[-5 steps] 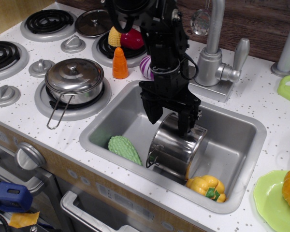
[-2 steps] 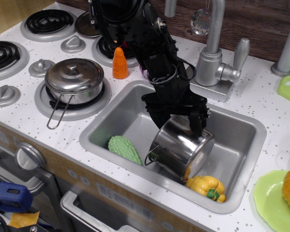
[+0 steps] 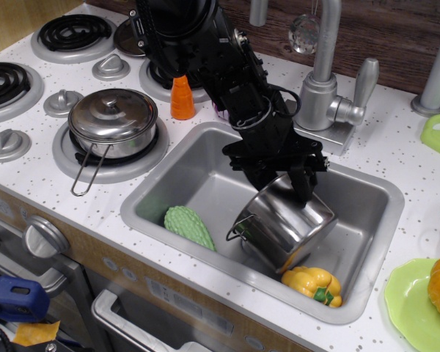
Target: Flip pot upright in sink
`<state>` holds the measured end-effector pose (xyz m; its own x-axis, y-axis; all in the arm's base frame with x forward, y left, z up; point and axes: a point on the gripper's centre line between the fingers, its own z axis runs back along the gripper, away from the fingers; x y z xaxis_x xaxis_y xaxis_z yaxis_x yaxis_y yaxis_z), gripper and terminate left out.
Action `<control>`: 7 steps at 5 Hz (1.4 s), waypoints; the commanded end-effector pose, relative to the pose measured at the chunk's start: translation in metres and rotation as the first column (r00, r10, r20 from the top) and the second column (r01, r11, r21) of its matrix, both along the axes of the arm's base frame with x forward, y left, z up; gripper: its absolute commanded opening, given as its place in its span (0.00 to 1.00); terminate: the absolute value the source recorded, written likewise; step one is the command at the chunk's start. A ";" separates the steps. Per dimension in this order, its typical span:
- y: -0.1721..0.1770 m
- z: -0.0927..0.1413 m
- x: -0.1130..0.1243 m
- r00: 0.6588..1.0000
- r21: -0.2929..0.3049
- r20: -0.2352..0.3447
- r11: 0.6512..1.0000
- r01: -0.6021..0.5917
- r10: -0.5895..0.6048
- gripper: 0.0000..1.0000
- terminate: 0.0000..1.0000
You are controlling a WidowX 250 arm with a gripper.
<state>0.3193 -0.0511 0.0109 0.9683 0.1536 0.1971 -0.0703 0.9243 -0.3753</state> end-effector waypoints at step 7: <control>-0.012 -0.006 -0.008 0.981 0.345 0.133 0.934 0.090 -0.144 1.00 0.00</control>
<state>0.3049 -0.0615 -0.0076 0.9445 -0.0626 0.3224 0.0774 0.9965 -0.0331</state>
